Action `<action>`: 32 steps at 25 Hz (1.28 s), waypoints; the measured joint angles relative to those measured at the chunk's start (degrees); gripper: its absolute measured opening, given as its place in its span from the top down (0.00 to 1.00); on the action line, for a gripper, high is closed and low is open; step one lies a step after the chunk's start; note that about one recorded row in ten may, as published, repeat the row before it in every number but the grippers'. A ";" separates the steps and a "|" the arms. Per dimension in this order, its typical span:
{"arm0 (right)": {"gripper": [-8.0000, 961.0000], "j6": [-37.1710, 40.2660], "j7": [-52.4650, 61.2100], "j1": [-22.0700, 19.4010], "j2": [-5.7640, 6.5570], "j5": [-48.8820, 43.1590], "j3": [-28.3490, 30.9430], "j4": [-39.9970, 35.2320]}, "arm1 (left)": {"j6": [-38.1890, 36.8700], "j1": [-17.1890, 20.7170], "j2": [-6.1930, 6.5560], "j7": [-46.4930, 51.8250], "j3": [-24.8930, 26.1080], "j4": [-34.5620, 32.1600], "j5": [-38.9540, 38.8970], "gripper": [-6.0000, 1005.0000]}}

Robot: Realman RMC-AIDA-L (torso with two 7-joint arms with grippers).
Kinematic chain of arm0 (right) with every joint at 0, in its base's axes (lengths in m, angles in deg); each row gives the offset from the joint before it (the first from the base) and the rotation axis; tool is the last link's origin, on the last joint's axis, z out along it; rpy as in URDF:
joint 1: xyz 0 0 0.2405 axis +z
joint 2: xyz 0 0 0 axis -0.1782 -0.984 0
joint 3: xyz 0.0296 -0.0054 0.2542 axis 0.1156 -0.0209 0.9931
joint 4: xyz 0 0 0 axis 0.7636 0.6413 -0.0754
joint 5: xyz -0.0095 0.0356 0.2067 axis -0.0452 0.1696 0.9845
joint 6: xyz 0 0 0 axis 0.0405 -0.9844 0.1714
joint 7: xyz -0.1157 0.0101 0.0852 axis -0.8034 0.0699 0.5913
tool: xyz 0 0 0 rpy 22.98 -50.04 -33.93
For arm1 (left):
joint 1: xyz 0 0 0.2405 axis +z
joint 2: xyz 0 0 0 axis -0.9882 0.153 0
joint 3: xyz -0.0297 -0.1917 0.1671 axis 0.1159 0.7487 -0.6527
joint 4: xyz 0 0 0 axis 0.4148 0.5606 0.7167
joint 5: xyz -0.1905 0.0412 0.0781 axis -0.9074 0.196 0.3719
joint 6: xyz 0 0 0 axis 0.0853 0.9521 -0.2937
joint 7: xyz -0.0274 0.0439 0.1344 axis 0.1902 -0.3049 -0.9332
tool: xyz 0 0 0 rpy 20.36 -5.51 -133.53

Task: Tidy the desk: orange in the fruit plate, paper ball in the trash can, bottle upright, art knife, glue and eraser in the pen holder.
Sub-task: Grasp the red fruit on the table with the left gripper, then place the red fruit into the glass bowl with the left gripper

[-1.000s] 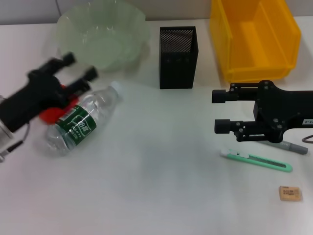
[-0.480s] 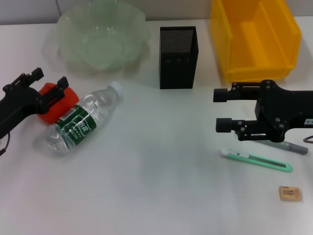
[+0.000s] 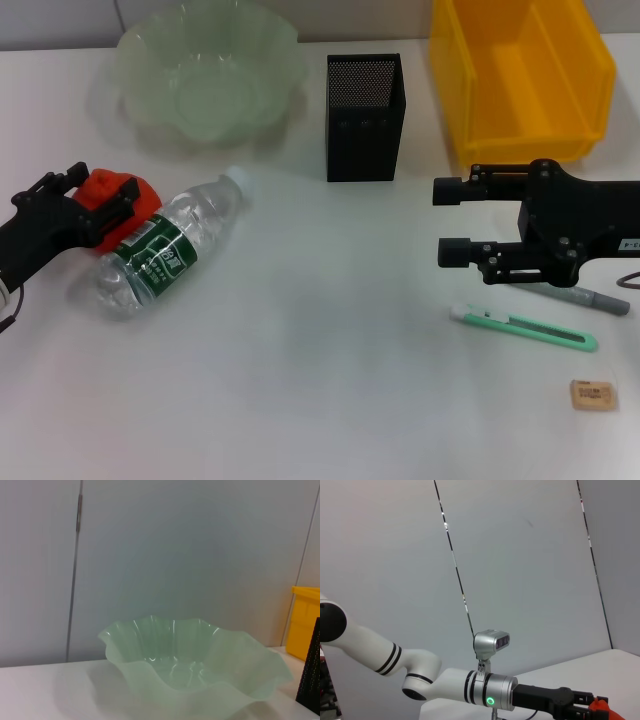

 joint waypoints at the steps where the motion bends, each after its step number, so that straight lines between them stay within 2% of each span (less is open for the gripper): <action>1: 0.33 0.00 0.00 0.00 0.00 0.00 -0.01 0.00 | 0.03 -0.02 0.01 -0.03 -0.02 0.00 0.00 0.24; 4: 0.33 0.00 -0.02 0.00 0.00 -0.14 0.05 0.00 | 0.07 -0.03 0.05 -0.07 -0.40 0.03 0.00 0.24; 9: 0.34 0.00 -0.03 0.00 0.00 -0.18 0.21 0.00 | 0.44 0.02 0.12 -0.07 -0.70 0.04 -0.01 0.35; 13: 0.34 0.00 -0.05 0.00 0.00 -0.01 0.32 0.00 | -0.52 0.46 0.12 -0.07 -0.66 -0.18 -0.03 0.51; 15: 0.34 0.00 -0.32 0.00 0.00 0.02 0.33 0.01 | -2.09 0.61 0.08 -0.10 -0.42 -0.33 -0.16 0.59; 21: 0.35 -0.03 -0.89 0.04 0.00 0.09 0.40 0.10 | -12.30 -0.01 0.01 -0.12 4.52 -1.68 -0.60 0.67; 22: 0.35 -0.04 -0.88 0.09 -0.02 0.09 0.44 0.15 | -15.87 -1.69 -0.14 -0.12 6.65 -1.74 -1.36 0.68; 23: 0.35 -0.04 -0.88 0.09 -0.02 0.09 0.44 0.15 | -15.87 -1.69 -0.14 -0.12 6.65 -1.74 -1.36 0.70; 26: 0.36 -0.07 -0.88 0.14 -0.37 0.09 0.44 0.20 | -16.44 -5.66 -0.25 -0.90 7.03 -1.10 -3.02 0.73; 27: 0.36 -0.08 -0.89 0.14 -0.63 0.09 0.41 0.18 | -14.26 -9.08 -0.31 -2.33 6.96 -0.18 -3.35 0.74; 28: 0.36 -0.08 -0.89 0.14 -0.63 0.09 0.41 0.18 | -14.26 -9.08 -0.31 -2.33 6.96 -0.18 -3.35 0.75; 31: 0.36 -0.09 -0.90 0.12 -0.84 0.09 0.30 0.16 | -7.46 -14.42 -0.54 -4.55 7.07 1.32 -3.42 0.78; 32: 0.36 -0.09 -0.91 -0.06 -1.11 0.09 0.32 0.14 | -0.57 -18.06 -0.73 -6.21 6.58 2.46 -3.46 0.79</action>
